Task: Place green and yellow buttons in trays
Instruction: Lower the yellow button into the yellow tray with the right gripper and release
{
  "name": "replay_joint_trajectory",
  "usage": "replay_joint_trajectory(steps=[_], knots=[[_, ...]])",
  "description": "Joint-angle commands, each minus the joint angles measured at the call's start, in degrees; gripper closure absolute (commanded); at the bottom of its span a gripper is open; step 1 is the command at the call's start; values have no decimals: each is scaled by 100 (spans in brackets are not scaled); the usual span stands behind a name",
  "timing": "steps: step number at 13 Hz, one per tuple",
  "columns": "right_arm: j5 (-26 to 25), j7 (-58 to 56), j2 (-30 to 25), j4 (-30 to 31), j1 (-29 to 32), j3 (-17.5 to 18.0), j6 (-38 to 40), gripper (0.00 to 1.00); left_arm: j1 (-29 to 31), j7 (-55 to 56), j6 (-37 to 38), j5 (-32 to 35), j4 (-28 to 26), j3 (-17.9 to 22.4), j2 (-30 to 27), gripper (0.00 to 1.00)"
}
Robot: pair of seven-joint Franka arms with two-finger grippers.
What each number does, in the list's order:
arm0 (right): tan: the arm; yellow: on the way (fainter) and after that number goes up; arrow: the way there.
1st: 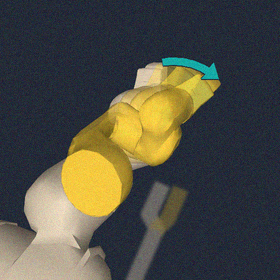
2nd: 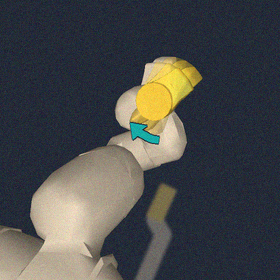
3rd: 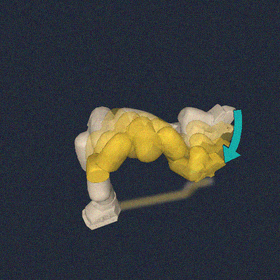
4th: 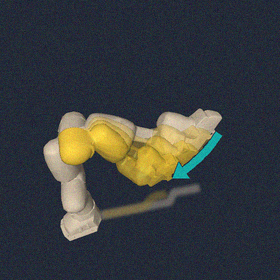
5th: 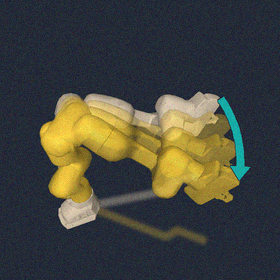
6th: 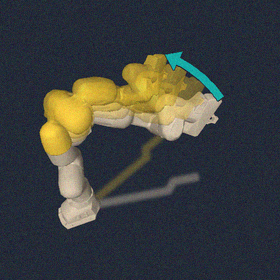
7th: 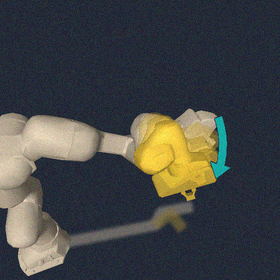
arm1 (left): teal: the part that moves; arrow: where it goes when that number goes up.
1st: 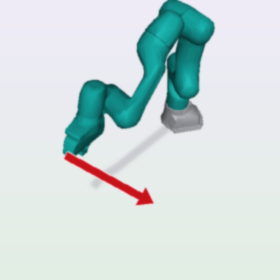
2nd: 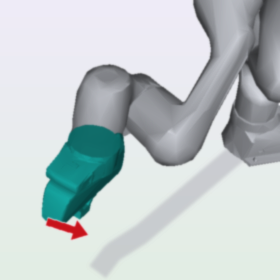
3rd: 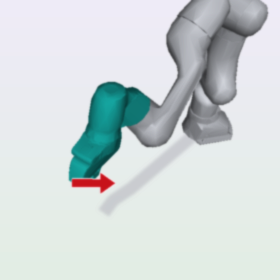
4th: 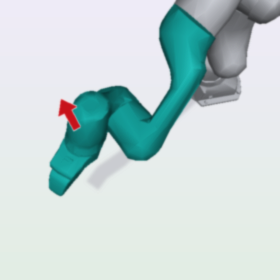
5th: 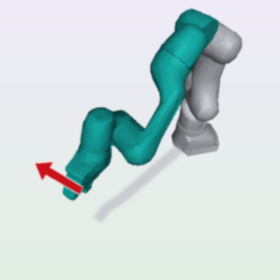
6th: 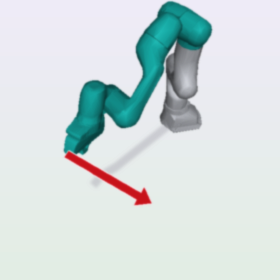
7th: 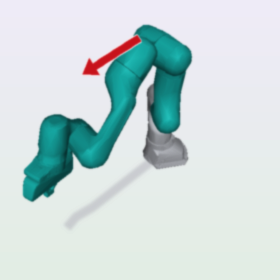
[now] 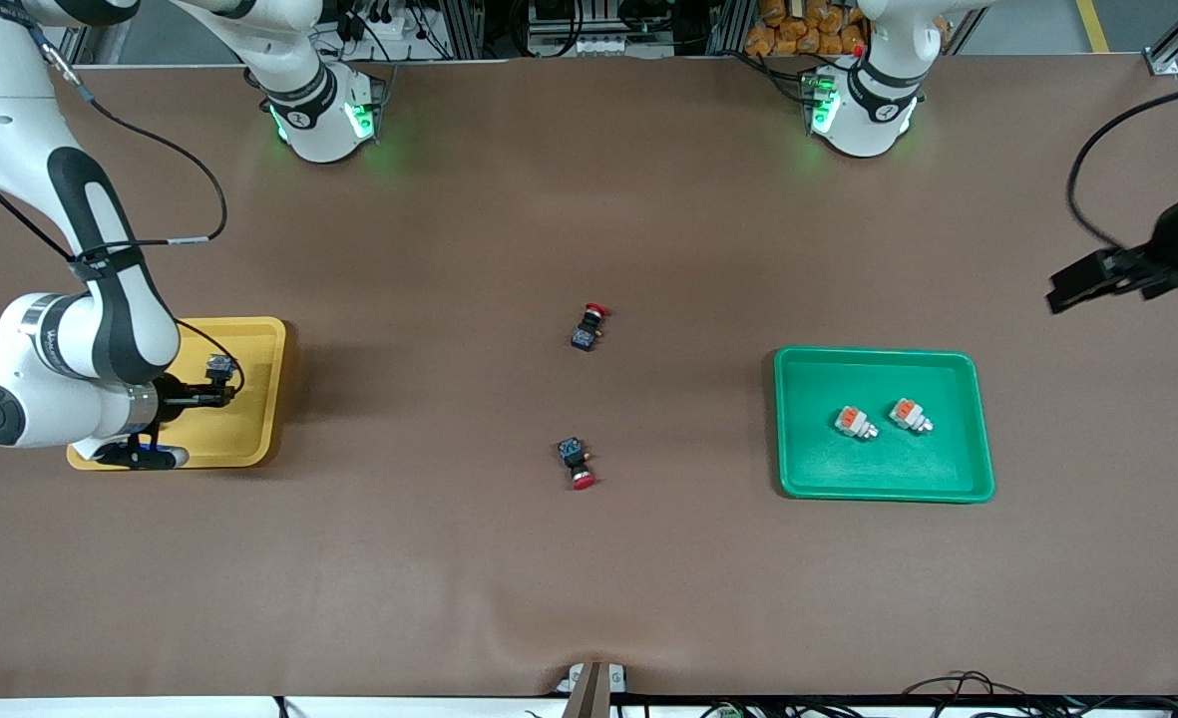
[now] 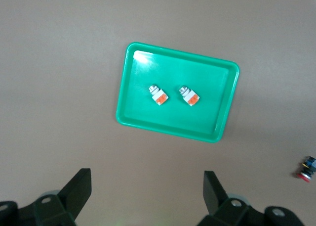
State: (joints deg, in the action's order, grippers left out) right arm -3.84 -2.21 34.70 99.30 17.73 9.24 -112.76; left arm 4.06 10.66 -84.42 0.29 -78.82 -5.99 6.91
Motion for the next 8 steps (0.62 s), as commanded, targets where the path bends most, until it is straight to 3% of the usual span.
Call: replay_joint_trajectory(steps=[1,4,6,8], knots=[[-126,-104,124,54,151,113,-132,100,-669,-161,-83,-284,-861,853,-724,0],[-126,-104,186,54,160,113,-220,73,-670,-161,-75,-249,-1022,871,-910,0],[-117,-60,186,36,151,113,-220,0,-617,-170,-57,-284,-1013,836,-928,0],[-117,-25,177,-25,90,113,-124,0,-652,-170,-48,-267,-1057,818,-1024,0]])
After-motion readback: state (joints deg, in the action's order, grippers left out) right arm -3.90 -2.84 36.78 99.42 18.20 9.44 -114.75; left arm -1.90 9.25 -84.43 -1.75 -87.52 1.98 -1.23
